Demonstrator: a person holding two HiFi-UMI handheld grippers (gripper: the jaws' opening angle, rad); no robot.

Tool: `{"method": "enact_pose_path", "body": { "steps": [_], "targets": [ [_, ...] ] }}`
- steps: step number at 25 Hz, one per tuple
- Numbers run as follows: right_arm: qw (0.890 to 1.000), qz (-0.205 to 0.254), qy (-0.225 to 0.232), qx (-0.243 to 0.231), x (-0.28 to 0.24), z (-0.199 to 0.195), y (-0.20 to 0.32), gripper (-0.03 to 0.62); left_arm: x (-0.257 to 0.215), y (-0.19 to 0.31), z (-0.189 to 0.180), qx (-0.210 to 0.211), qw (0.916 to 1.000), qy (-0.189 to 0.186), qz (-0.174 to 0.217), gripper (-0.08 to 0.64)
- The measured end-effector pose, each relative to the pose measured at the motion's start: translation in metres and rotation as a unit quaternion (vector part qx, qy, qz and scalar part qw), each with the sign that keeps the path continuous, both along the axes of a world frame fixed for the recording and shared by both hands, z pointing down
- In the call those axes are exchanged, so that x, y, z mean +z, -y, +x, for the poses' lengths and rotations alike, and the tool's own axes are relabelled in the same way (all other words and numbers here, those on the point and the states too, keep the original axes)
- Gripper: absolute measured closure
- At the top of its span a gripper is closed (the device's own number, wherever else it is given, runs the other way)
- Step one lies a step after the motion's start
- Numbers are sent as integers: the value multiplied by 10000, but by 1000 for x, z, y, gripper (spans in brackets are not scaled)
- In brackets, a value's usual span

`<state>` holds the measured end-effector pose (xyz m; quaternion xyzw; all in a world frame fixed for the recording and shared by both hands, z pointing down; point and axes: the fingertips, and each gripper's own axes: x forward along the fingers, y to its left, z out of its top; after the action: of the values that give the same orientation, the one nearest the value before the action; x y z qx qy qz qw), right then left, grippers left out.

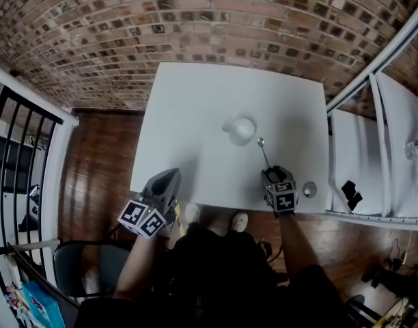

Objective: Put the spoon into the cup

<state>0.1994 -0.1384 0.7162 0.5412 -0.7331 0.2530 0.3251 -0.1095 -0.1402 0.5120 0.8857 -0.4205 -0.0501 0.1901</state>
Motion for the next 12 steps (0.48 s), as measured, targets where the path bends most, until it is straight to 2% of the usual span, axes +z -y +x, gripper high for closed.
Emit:
{"method": "enact_pose_path", "body": {
  "steps": [9,12],
  "targets": [
    [10000,-52,-66,-5,6,0,-2,400,9,-15,-6,-10,9999,61,-104,557],
    [9998,-17,7,177,6,1,-4,448,8,-17,-8,-1,9999,64,-93,557]
  ]
}}
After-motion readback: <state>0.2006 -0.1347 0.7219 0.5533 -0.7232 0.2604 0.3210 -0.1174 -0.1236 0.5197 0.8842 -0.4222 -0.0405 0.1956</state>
